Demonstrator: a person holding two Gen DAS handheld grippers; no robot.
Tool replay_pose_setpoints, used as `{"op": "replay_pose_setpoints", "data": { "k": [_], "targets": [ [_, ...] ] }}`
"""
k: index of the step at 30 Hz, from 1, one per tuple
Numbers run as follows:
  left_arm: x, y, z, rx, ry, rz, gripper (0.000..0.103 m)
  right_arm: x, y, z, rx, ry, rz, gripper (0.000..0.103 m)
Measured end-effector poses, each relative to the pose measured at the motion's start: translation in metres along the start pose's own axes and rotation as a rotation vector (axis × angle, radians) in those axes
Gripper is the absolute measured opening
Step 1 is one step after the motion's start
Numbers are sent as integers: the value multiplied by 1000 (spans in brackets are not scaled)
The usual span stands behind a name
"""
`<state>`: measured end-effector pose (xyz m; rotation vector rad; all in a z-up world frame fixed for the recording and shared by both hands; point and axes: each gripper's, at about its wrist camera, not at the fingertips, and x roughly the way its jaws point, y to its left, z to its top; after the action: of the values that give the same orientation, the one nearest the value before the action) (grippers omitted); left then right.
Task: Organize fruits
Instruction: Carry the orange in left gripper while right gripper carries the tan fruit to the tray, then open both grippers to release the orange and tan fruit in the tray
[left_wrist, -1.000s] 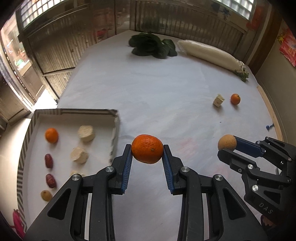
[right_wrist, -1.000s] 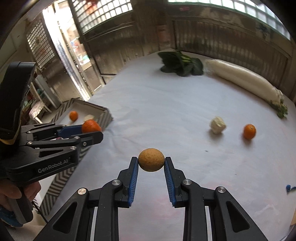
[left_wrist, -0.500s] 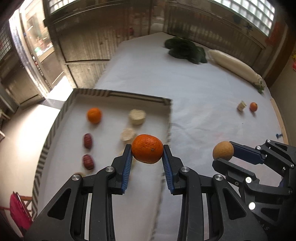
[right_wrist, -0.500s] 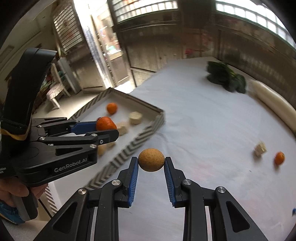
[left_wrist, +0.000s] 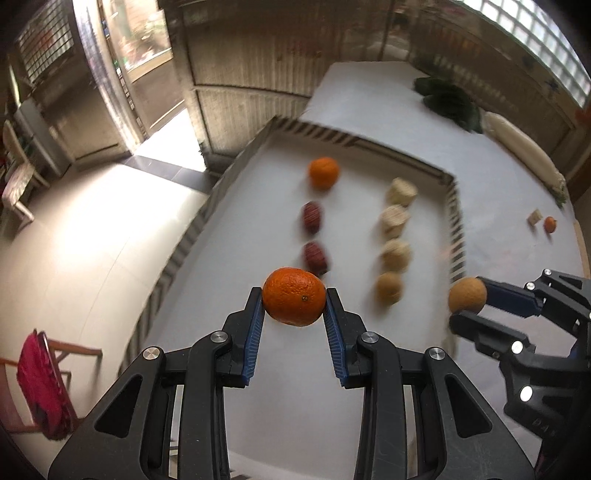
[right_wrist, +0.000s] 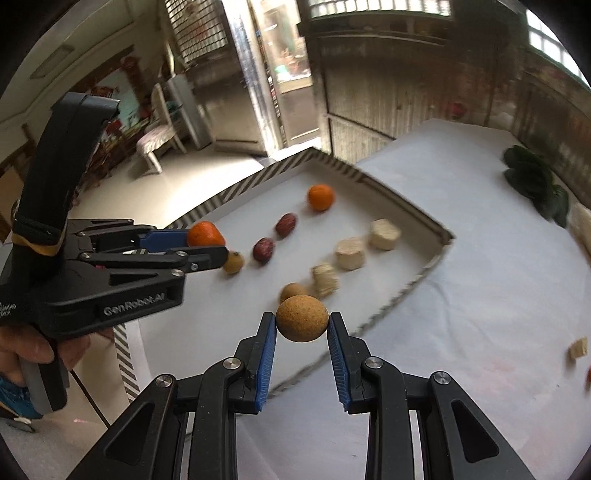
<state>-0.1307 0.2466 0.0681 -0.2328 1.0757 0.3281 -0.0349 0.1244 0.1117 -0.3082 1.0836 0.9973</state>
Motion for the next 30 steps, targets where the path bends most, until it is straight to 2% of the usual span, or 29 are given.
{"op": "replay_pose_setpoints", "data": {
  "k": [9, 18, 26, 30],
  "targets": [
    [17, 14, -10, -29, 51, 0, 31, 38, 21, 4, -39, 80, 59, 28],
    [35, 12, -9, -23, 83, -17, 32, 67, 24, 5, -51, 147, 31, 28],
    [39, 10, -4, -18, 89, -5, 34, 62, 18, 9, -28, 120, 35, 30],
    [35, 8, -4, -16, 76, 2, 50, 51, 17, 10, -23, 92, 43, 32]
  ]
}}
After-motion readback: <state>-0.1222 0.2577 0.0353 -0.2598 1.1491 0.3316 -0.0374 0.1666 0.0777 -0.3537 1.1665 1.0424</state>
